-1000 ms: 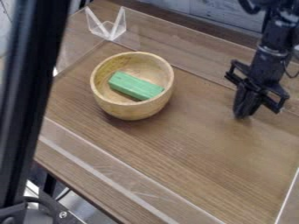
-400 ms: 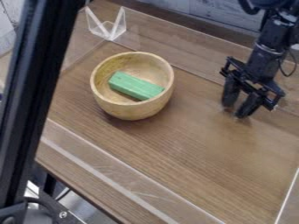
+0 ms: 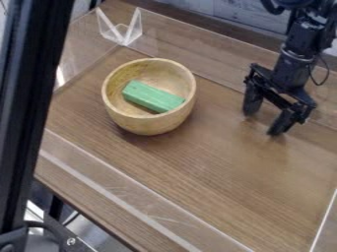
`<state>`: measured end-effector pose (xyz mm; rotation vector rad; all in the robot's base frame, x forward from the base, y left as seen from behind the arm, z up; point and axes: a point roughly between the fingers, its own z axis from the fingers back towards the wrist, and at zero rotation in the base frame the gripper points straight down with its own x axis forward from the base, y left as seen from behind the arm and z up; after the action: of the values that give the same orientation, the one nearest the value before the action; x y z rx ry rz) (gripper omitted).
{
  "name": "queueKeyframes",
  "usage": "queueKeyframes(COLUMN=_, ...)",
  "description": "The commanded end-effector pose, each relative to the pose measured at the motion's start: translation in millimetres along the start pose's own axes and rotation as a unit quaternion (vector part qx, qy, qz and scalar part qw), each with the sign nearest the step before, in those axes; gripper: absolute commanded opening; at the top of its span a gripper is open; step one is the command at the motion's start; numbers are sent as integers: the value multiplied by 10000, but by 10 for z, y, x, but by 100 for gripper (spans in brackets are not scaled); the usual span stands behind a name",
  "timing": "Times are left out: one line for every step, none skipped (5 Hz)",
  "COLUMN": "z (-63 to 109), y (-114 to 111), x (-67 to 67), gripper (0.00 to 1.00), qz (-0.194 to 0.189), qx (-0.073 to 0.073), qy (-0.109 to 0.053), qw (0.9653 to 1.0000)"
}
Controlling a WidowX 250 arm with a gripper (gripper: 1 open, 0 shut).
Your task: Put the green block in the brown bowl
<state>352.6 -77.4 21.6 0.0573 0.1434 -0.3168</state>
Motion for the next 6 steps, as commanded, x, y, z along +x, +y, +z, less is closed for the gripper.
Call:
queueKeyframes(z=379, y=19, x=-23, gripper=100, qz=127, qx=-5, qy=-587, qw=9982)
queueKeyframes(z=500, y=26, x=-105, gripper=100, qz=227, qx=-61, qy=-769, qw=9968)
queueKeyframes(z=782, y=-32, x=-446, gripper=100, qz=231, qx=79, qy=-902, qw=9956)
queueKeyframes(z=769, y=43, x=-546, gripper=100, qz=273, qx=135, qy=-897, qw=9955)
queueKeyframes(z=797, y=4, x=-409, gripper=100, qz=127, qx=90, qy=-815, qw=9966)
queueKeyframes(z=785, y=-44, x=-348, gripper=100, qz=-119, qx=11, qy=-698, qw=9975)
